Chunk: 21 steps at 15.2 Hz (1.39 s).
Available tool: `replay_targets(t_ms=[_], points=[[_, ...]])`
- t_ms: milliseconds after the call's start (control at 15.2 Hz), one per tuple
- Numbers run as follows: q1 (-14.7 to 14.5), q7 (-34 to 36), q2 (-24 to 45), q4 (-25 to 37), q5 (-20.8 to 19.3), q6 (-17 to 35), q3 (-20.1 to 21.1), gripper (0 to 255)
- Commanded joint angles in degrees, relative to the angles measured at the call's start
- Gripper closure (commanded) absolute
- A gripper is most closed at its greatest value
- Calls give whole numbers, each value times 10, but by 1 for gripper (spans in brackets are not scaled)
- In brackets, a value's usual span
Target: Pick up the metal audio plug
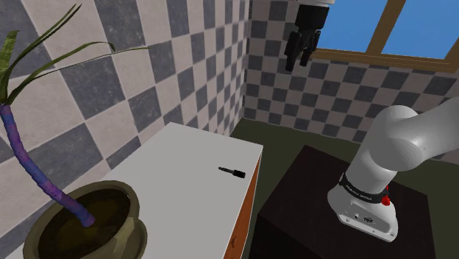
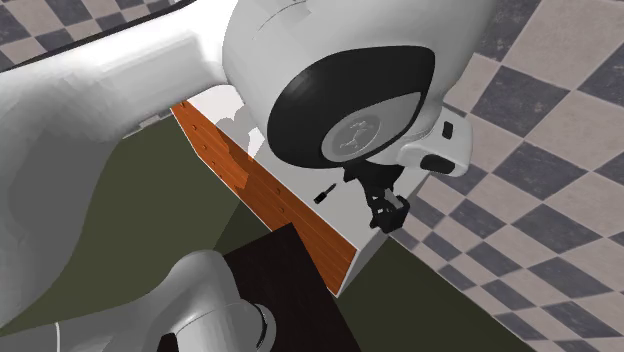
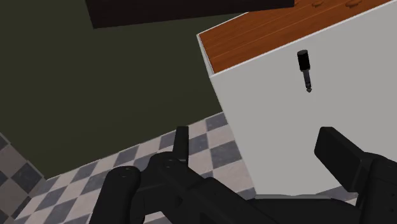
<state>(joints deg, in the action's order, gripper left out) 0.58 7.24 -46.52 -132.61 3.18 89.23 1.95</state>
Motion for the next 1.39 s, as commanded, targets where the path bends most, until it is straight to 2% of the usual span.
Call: replay_targets(t_ms=[0, 660, 1320], points=[[0, 0, 0, 0, 0, 0, 0, 0], [-41, 27, 63, -110, 44, 166, 70, 0], [-76, 57, 206, -155, 73, 347, 149, 0]])
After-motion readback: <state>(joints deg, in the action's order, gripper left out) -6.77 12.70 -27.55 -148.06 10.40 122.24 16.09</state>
